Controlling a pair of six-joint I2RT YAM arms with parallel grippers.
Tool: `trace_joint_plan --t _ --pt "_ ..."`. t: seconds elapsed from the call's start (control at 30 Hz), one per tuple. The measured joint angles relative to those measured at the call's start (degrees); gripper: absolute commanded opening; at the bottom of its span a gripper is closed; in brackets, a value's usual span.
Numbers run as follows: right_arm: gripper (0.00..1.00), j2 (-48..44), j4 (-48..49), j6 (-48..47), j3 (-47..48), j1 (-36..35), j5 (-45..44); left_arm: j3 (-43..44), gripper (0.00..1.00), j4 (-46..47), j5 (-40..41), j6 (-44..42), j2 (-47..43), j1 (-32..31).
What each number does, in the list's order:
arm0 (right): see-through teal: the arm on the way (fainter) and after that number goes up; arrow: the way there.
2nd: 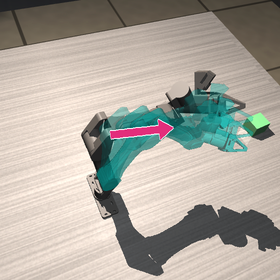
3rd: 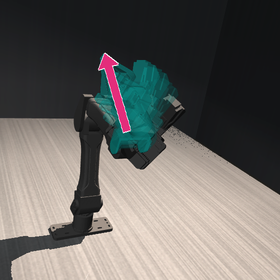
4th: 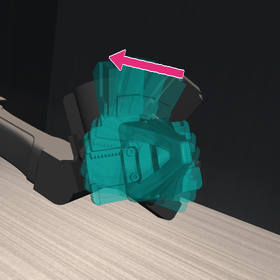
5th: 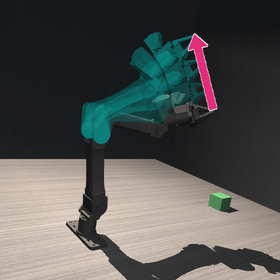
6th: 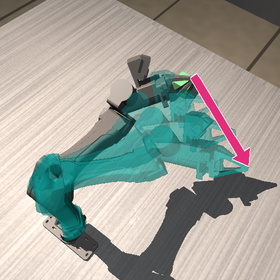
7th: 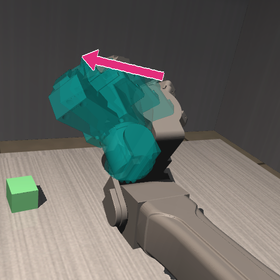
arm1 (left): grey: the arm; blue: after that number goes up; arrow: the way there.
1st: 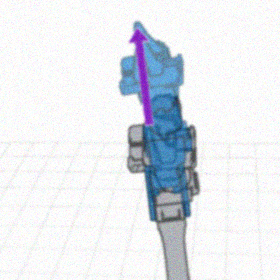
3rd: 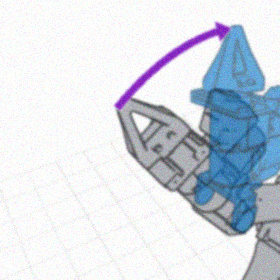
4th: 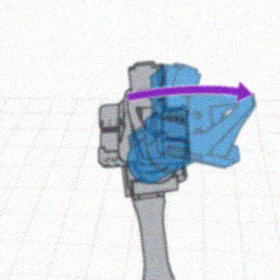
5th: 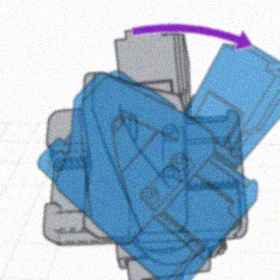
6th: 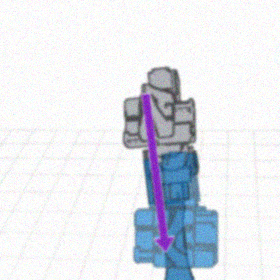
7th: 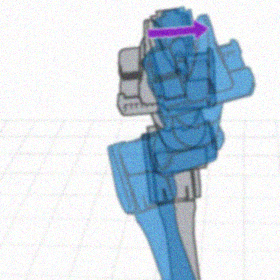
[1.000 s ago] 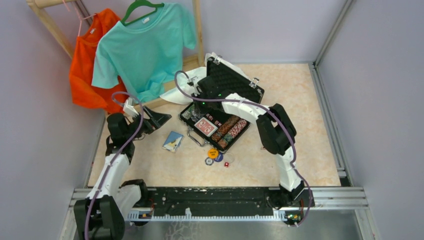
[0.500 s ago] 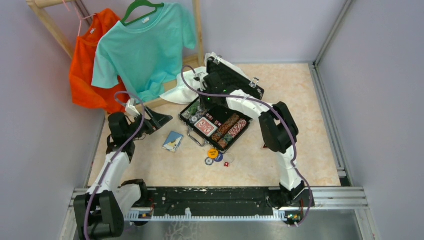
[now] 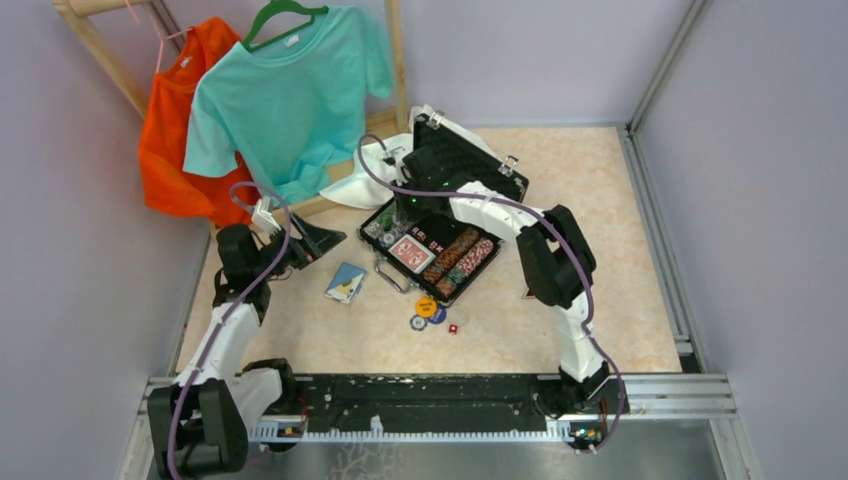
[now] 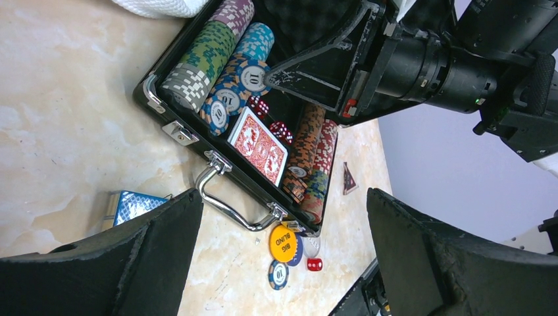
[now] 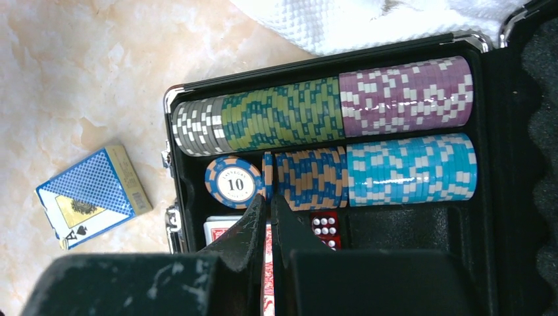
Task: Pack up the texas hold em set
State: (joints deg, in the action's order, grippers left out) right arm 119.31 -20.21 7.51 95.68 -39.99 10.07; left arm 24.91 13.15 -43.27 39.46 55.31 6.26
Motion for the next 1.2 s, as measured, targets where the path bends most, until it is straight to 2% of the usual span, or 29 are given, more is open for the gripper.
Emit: trace_joint_plan --t 0.4,1.2 --pt "0.0 -0.04 -0.13 0.02 -0.13 -2.99 -0.98 -0.02 0.99 0.22 -0.92 0.0 0.11 0.0" --pt "0.0 0.22 -0.22 -0.07 -0.11 -0.72 -3.13 -0.11 0.99 1.38 -1.62 0.02 0.39 0.0"
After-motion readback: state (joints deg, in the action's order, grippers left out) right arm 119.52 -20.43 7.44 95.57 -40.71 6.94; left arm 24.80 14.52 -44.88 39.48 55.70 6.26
